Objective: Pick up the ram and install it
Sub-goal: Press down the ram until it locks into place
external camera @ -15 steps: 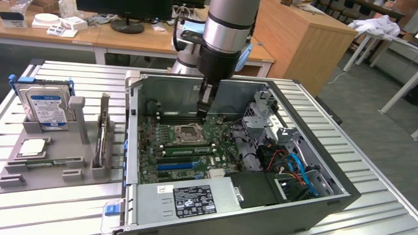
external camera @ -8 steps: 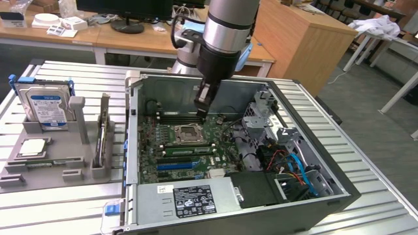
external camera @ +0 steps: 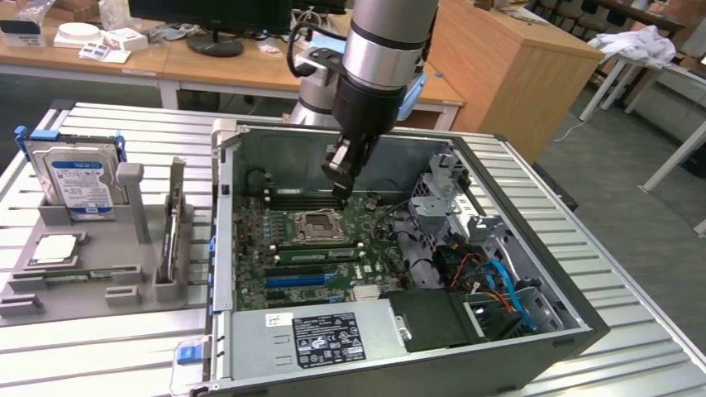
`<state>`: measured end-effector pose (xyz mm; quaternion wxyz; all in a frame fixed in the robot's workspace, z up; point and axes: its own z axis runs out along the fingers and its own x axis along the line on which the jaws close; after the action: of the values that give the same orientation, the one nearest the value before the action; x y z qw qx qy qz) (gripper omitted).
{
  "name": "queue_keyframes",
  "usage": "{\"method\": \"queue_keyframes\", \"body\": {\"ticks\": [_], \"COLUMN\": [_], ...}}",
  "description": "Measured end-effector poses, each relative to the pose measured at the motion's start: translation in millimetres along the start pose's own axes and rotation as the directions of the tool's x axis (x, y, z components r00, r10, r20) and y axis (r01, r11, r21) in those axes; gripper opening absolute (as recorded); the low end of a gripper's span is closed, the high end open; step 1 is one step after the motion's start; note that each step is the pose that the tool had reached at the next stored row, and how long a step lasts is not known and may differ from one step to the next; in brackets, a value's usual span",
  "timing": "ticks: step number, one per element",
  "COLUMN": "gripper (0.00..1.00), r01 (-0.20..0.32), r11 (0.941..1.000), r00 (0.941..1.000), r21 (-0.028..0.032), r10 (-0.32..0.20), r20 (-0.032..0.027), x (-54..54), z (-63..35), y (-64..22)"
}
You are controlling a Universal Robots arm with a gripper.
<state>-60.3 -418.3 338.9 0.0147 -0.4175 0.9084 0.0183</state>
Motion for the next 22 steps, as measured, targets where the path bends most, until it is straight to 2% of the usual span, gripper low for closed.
{"method": "queue_keyframes", "body": {"ticks": [3, 6, 11, 13, 17, 22], "gripper": [0.11, 0.11, 0.11, 0.11, 0.11, 0.11], "r01": [-0.054, -0.107, -0.198, -0.233, -0.304, -0.389], "r11": [0.9985, 0.9942, 0.9802, 0.9724, 0.9527, 0.9211], "r00": [0.9986, 0.9942, 0.9802, 0.9725, 0.9527, 0.9212], "r21": [0.0022, 0.0044, 0.008, 0.0092, 0.0118, 0.0147], "r10": [0.054, 0.107, 0.198, 0.233, 0.304, 0.389], "r20": [0.0011, 0.0024, 0.0049, 0.006, 0.0083, 0.0114], "x": [0.0, 0.0, 0.0, 0.0, 0.0, 0.0], "z": [0.0, 0.0, 0.2, 0.2, 0.4, 0.7], "y": [0.0, 0.0, 0.0, 0.0, 0.0, 0.0]}}
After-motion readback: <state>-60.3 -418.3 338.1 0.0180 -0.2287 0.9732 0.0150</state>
